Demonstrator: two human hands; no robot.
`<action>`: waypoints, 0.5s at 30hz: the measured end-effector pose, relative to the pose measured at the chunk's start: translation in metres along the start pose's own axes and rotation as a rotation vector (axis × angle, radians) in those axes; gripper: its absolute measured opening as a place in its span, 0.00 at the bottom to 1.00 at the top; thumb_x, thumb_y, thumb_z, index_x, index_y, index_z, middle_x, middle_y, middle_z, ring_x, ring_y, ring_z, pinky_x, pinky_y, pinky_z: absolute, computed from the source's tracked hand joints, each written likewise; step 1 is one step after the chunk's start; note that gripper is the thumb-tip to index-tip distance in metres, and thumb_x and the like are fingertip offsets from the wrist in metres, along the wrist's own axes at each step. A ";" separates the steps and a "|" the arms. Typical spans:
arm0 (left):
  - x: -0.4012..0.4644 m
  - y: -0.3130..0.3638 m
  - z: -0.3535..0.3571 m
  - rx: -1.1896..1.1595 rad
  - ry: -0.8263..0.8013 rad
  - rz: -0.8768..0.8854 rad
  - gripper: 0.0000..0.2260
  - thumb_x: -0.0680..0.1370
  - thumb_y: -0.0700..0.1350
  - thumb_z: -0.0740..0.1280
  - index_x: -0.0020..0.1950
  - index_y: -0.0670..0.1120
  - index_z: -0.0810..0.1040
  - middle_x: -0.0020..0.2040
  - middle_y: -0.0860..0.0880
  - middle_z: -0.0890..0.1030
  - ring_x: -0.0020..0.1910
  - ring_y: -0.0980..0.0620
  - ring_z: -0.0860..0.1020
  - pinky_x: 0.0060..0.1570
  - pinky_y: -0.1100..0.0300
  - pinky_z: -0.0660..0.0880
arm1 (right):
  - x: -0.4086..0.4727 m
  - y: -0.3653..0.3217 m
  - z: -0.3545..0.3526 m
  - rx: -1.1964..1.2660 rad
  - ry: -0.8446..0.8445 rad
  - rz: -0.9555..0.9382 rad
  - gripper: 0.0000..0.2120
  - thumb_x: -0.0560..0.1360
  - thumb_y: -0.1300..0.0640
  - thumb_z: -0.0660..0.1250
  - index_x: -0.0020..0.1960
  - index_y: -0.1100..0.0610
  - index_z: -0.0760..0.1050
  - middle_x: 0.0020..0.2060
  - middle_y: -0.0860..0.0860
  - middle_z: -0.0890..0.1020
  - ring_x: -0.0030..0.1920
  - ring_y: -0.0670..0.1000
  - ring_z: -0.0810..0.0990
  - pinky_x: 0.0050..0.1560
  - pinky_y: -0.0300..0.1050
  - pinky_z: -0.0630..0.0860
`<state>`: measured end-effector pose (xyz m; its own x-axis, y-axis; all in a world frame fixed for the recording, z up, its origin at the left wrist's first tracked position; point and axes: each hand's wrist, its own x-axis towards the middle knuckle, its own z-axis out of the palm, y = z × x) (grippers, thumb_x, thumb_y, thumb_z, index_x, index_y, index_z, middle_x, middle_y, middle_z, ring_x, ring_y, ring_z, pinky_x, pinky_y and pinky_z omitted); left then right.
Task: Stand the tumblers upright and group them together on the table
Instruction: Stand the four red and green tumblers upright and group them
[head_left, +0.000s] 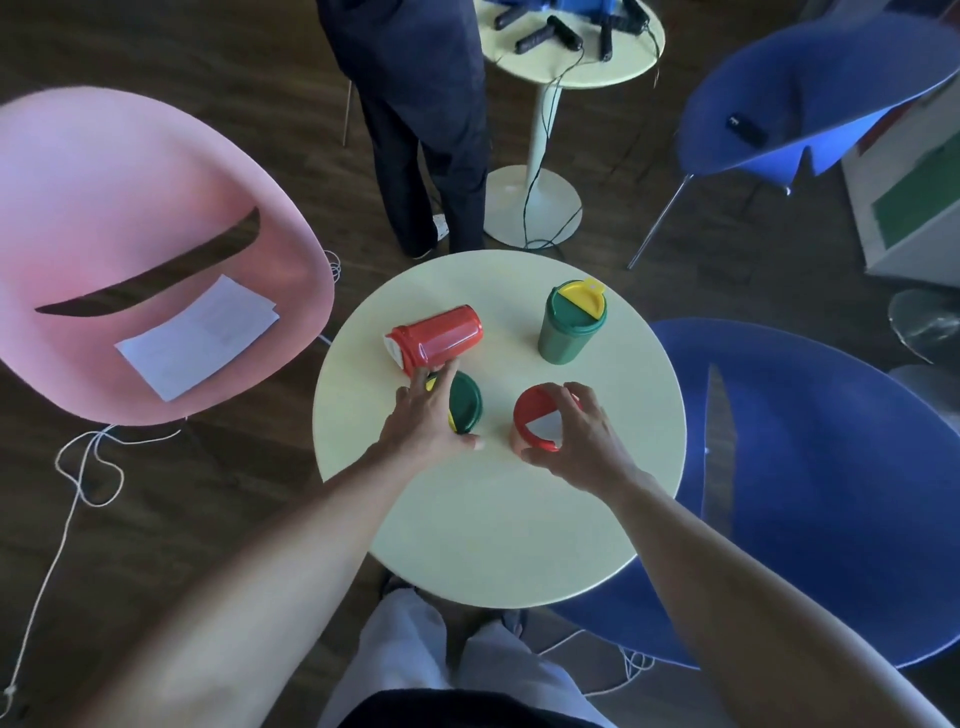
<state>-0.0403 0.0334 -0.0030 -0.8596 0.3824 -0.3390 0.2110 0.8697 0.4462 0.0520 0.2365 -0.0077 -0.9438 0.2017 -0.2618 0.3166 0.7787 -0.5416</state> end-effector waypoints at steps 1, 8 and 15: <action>0.002 -0.002 -0.002 -0.006 -0.016 0.007 0.52 0.63 0.55 0.77 0.77 0.57 0.47 0.74 0.47 0.56 0.66 0.37 0.66 0.60 0.44 0.72 | 0.000 -0.001 0.001 0.010 0.003 0.006 0.41 0.65 0.45 0.78 0.73 0.46 0.61 0.71 0.54 0.62 0.67 0.60 0.68 0.60 0.53 0.74; 0.033 -0.014 -0.020 -0.030 -0.050 0.203 0.49 0.65 0.48 0.78 0.79 0.50 0.51 0.75 0.44 0.59 0.74 0.44 0.60 0.66 0.55 0.64 | -0.003 -0.010 0.008 0.089 0.054 0.080 0.45 0.66 0.49 0.78 0.76 0.48 0.57 0.71 0.53 0.62 0.68 0.58 0.68 0.64 0.49 0.72; 0.040 -0.022 -0.016 -0.089 -0.016 0.333 0.48 0.63 0.48 0.78 0.77 0.47 0.57 0.69 0.42 0.65 0.69 0.43 0.65 0.64 0.52 0.69 | -0.004 -0.023 0.011 0.121 0.092 0.209 0.45 0.66 0.49 0.78 0.76 0.50 0.58 0.70 0.53 0.63 0.68 0.55 0.67 0.60 0.39 0.66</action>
<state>-0.0865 0.0248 -0.0131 -0.7430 0.6459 -0.1754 0.4364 0.6662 0.6048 0.0493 0.2119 -0.0029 -0.8594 0.4086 -0.3073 0.5097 0.6386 -0.5766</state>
